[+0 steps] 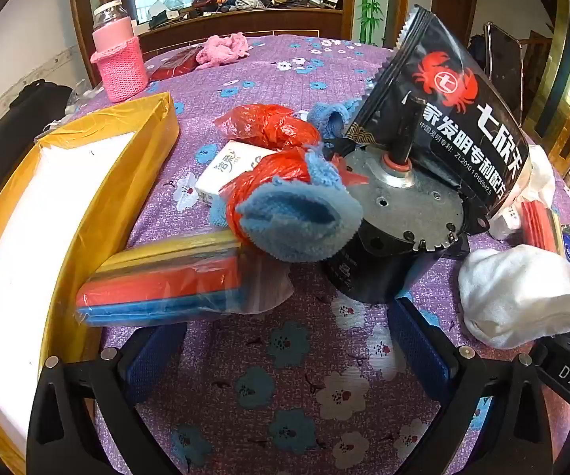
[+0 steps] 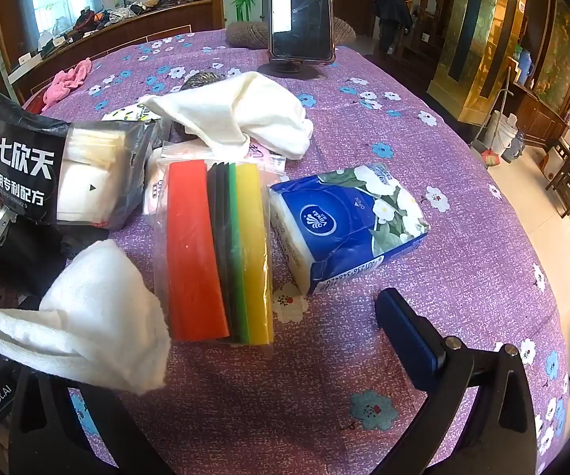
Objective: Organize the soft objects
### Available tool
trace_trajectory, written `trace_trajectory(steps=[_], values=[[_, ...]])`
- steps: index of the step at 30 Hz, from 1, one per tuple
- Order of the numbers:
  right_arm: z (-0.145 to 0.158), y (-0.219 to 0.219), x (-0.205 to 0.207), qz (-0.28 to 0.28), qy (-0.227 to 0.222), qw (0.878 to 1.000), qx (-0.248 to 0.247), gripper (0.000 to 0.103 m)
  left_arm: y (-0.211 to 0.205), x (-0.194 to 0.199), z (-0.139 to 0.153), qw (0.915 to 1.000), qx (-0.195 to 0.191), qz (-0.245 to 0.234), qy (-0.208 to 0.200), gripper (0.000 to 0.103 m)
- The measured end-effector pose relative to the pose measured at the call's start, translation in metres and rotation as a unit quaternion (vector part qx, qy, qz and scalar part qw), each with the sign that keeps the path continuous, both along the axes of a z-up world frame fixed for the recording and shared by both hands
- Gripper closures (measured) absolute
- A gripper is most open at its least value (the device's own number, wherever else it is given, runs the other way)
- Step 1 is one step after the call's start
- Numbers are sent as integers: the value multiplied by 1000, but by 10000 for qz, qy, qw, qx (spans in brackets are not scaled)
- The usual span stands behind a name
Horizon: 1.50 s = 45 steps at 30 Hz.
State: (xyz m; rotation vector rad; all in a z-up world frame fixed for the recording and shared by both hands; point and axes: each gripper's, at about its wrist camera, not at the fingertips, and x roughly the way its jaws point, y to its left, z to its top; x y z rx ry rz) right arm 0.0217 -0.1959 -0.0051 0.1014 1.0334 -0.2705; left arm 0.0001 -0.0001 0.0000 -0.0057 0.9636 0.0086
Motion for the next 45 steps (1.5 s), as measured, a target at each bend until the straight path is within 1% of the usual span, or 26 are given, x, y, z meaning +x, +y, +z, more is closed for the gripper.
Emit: trace_trajectory(steps=[19, 22, 26, 27, 30, 32, 34, 36, 37, 38, 39, 40, 41, 42, 43, 45], values=[[0, 0, 0, -1, -1, 10000, 8, 0, -1, 0, 0, 10000, -1, 54, 2, 1], [0, 0, 0, -1, -2, 10000, 8, 0, -2, 2, 1, 9999, 24, 69, 144, 1], [0, 0, 0, -1, -2, 10000, 9, 0, 2, 7, 4, 9985, -51, -305, 455, 1], [0, 0, 0, -1, -1, 10000, 8, 0, 3, 3, 5, 9984, -52, -353, 435, 1], [0, 0, 0, 1, -1, 10000, 2, 0, 4, -4, 6, 9994, -14, -235, 252, 1], [0, 1, 1, -28, -5, 10000, 28, 0, 4, -7, 5, 9993, 20, -207, 301, 1], [1, 3, 1, -33, 45, 10000, 64, 0, 1, -5, 7, 9981, 44, -347, 499, 1], [2, 5, 3, 95, 233, 9996, 131, 0, 2, -1, 10, 9959, -51, -559, 713, 3], [2, 2, 1, 130, 300, 9994, 143, 0, 7, -2, 14, 9958, -145, -583, 690, 17], [2, 2, 0, 190, 349, 9991, 140, 0, 15, -4, 22, 9956, -340, -637, 600, 28], [2, 2, -1, 243, 360, 9990, 136, 0, 22, -8, 30, 9945, -525, -738, 529, 30], [2, 3, -4, 342, 365, 9987, 118, 0, 30, -17, 44, 9933, -704, -856, 336, 29], [2, 3, -6, 455, 405, 9980, 138, 0, 37, -25, 58, 9927, -767, -925, 80, 29], [3, 3, -9, 544, 470, 9973, 178, 0, 42, -34, 71, 9923, -742, -966, -201, 27], [3, 3, -8, 629, 576, 9962, 191, 0, 52, -46, 91, 9910, -668, -988, -614, 26], [6, 0, -14, 610, 761, 9951, 135, 0, 69, -60, 117, 9875, -643, -953, -1080, 19]])
